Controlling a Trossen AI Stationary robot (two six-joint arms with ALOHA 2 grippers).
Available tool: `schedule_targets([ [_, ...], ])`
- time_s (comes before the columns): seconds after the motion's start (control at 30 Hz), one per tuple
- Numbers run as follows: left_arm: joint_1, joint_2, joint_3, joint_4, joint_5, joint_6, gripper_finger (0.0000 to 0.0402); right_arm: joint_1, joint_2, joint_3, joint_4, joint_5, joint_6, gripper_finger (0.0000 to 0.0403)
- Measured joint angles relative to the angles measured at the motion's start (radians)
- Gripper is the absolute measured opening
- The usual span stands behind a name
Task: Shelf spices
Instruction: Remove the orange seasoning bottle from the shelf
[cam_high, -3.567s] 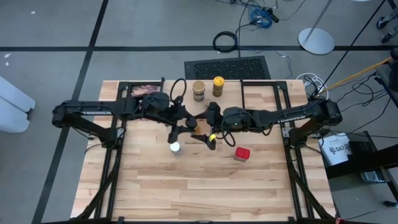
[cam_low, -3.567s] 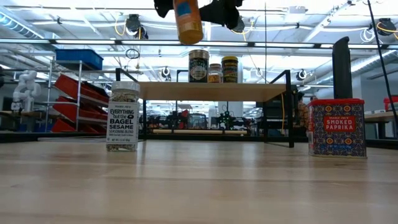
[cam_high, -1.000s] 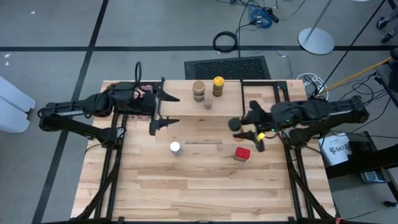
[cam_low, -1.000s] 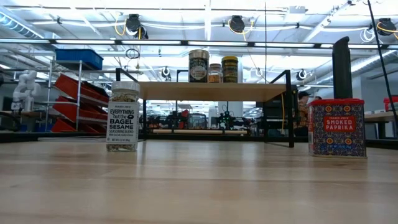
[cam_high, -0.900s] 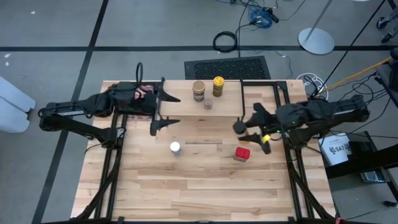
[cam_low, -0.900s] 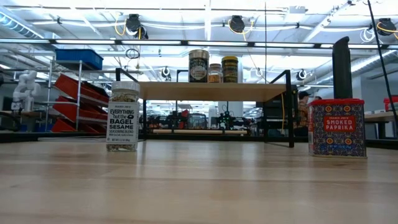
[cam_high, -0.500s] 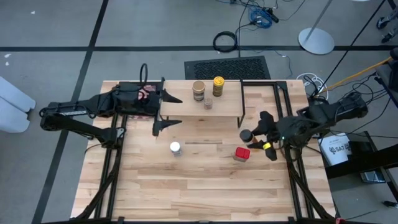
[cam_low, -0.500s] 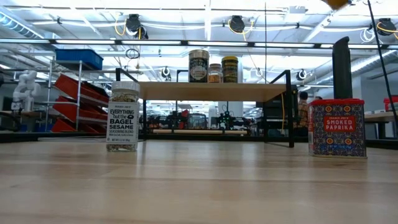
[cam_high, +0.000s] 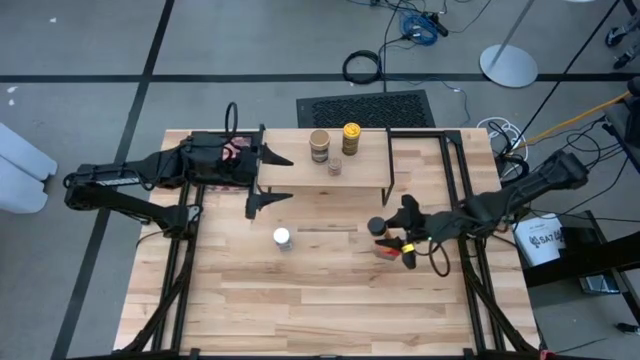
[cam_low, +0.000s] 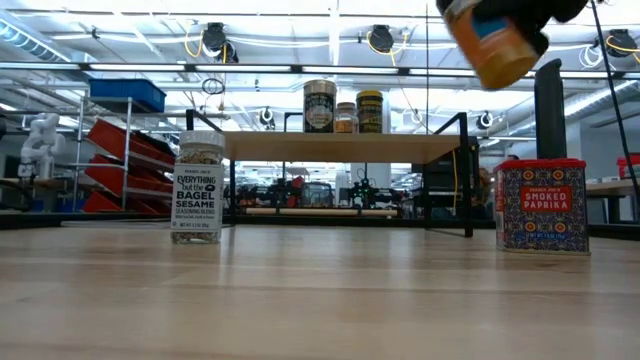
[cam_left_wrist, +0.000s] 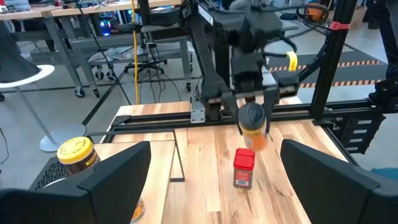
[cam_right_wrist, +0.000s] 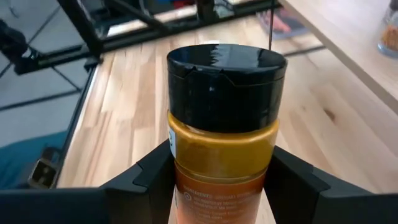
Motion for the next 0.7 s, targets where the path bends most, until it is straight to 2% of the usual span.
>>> schedule_targets([
  [0.27, -0.009, 0.000, 0.000, -0.001, 0.000, 0.000, 0.0369, -0.001, 0.094, -0.116, 0.284, 0.060, -0.109, 0.0192],
  [0.7, -0.020, 0.000, -0.034, -0.019, 0.000, -0.025, 0.0369, -0.009, 0.314, -0.119, 0.369, 0.139, -0.146, 0.0192],
])
